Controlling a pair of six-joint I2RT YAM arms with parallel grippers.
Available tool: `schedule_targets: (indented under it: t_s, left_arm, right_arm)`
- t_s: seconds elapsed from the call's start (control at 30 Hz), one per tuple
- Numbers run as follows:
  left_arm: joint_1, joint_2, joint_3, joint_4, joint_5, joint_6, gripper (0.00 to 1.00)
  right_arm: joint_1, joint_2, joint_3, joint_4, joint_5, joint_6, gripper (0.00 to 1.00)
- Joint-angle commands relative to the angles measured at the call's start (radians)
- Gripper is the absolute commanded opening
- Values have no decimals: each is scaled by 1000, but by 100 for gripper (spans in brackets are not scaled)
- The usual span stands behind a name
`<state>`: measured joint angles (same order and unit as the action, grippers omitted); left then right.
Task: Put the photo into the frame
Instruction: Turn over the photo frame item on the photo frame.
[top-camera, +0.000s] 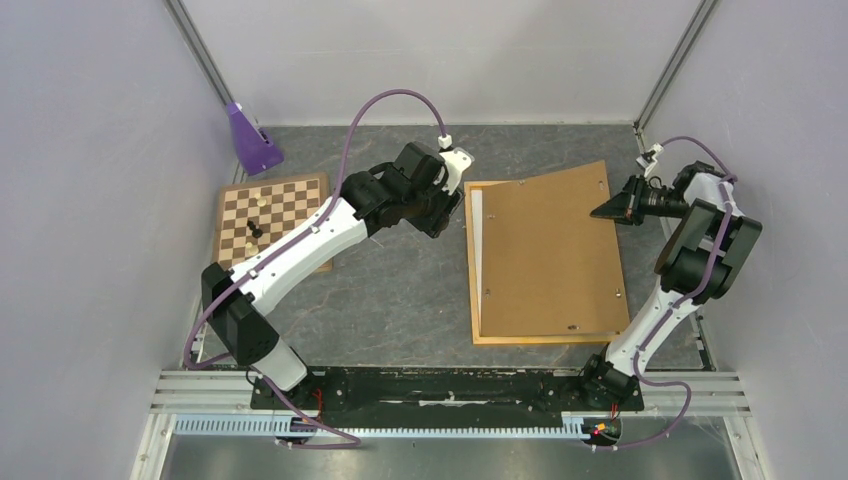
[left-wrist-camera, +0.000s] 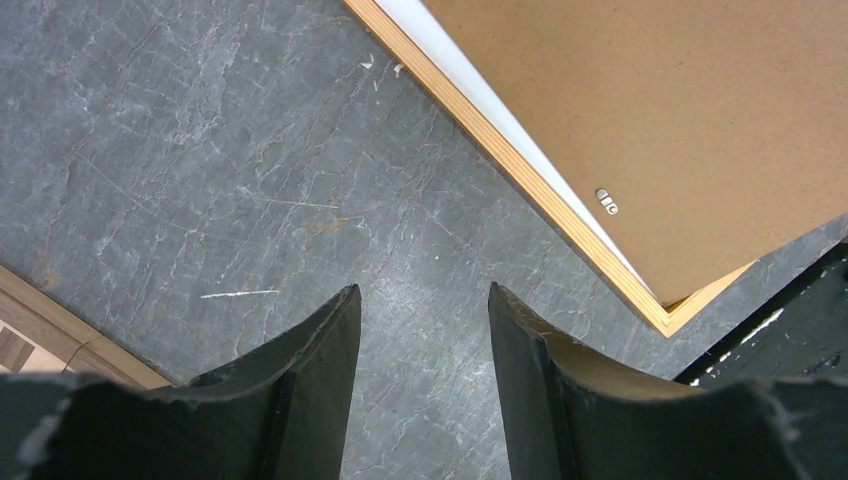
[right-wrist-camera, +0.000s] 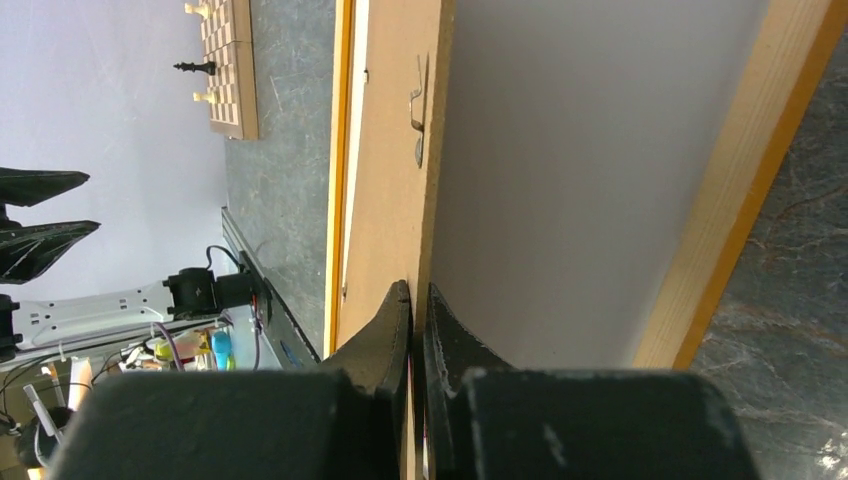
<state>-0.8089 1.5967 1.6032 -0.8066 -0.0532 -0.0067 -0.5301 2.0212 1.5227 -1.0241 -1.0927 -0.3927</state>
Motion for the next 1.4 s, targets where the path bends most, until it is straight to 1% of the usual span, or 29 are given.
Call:
schedule_targets:
  t_s: [0.0,0.37,0.53,0.77,0.87,1.0,1.13,1.23,1.3,1.37]
  left_arm:
    - [4,6,26,20,-13,40,56]
    - [4,17,26,17,-21,46,56]
    - [4,24,18,22,-44,48,56]
    - [9,100,-8,84,-90,17,57]
    - [23,152,-25,130,-78,-41,58]
    - [57,243,-11,163,-15,-130,60]
    - [79,318,14,177,47,-211,65]
    - [98,384,54,162,112,-268,73]
    - [112,421,72,167,153,-307,81]
    - [122,449,87,172,186,-337,84]
  right_arm:
    - [8,36,51,24,78,-144,0]
    - [44,103,101,23,108,-194,0]
    - [47,133,131,-9,103,-243,0]
    - [53,144,166,-8,96,-258,0]
    - [56,147,176,-6,91,-260,0]
    - [68,148,180,-2,99,-267,0]
    - [82,149,171,7,104,-269,0]
    - [92,147,162,16,105,-265,0]
    - [97,145,154,28,108,-257,0]
    - [99,140,137,52,112,-244,0]
